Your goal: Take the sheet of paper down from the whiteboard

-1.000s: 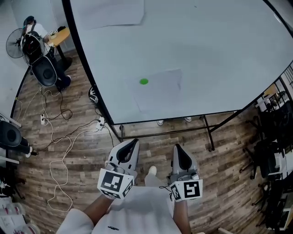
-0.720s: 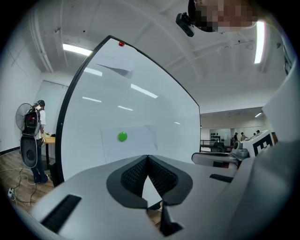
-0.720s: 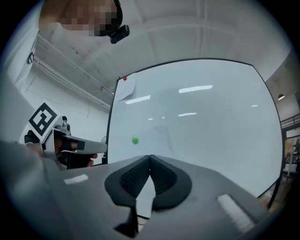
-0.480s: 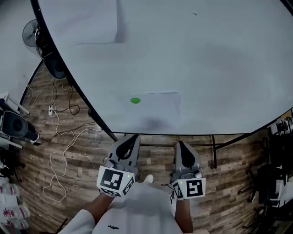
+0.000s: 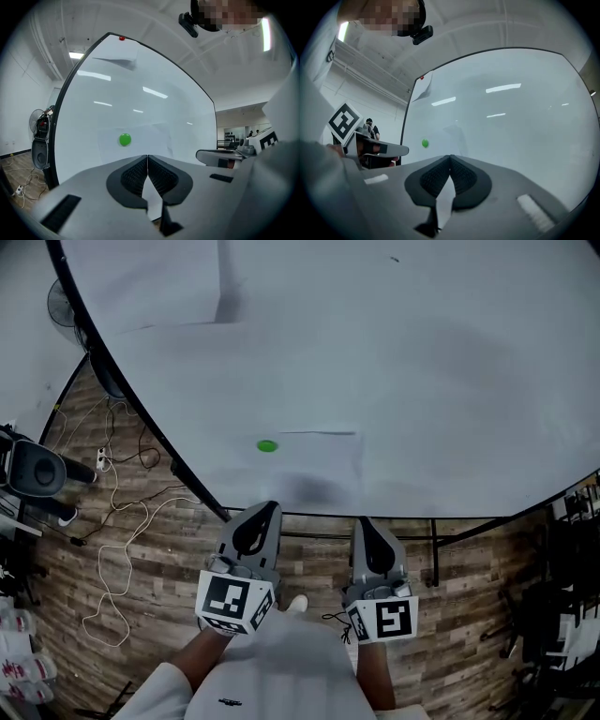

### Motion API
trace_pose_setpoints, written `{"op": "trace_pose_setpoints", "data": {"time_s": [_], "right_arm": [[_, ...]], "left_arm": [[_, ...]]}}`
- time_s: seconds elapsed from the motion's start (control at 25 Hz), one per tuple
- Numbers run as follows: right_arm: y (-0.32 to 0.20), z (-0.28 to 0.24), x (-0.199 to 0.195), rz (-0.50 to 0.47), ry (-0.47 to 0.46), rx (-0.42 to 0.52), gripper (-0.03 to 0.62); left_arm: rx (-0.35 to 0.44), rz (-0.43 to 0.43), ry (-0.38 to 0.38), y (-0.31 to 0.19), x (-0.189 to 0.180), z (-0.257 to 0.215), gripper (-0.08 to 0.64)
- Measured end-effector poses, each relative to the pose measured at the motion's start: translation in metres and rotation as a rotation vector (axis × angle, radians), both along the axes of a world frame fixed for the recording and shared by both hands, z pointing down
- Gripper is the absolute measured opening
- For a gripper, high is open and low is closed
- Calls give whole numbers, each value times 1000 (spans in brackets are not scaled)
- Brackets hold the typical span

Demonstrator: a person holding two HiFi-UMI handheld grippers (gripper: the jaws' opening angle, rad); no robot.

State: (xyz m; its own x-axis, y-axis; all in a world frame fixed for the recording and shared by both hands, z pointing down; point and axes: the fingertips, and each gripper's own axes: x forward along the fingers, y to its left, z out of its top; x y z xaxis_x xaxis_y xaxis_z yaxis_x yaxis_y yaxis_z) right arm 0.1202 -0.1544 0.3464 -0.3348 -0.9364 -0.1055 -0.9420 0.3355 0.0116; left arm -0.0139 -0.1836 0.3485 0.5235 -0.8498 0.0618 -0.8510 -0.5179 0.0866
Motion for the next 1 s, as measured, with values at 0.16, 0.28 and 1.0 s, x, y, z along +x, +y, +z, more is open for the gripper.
{"op": "trace_pose_setpoints", "data": {"time_s": [0.16, 0.28, 1.0], "right_arm": [[-6, -7, 2, -14, 6, 7, 12], [-11, -15, 2, -37, 11, 20, 12], [-9, -45, -68, -415, -27, 24, 182]], "left_arm": [[-5, -5, 12, -5, 2, -1, 8], [-5, -9, 15, -8, 3, -1, 8], [-15, -66, 20, -18, -13, -4, 8]]}}
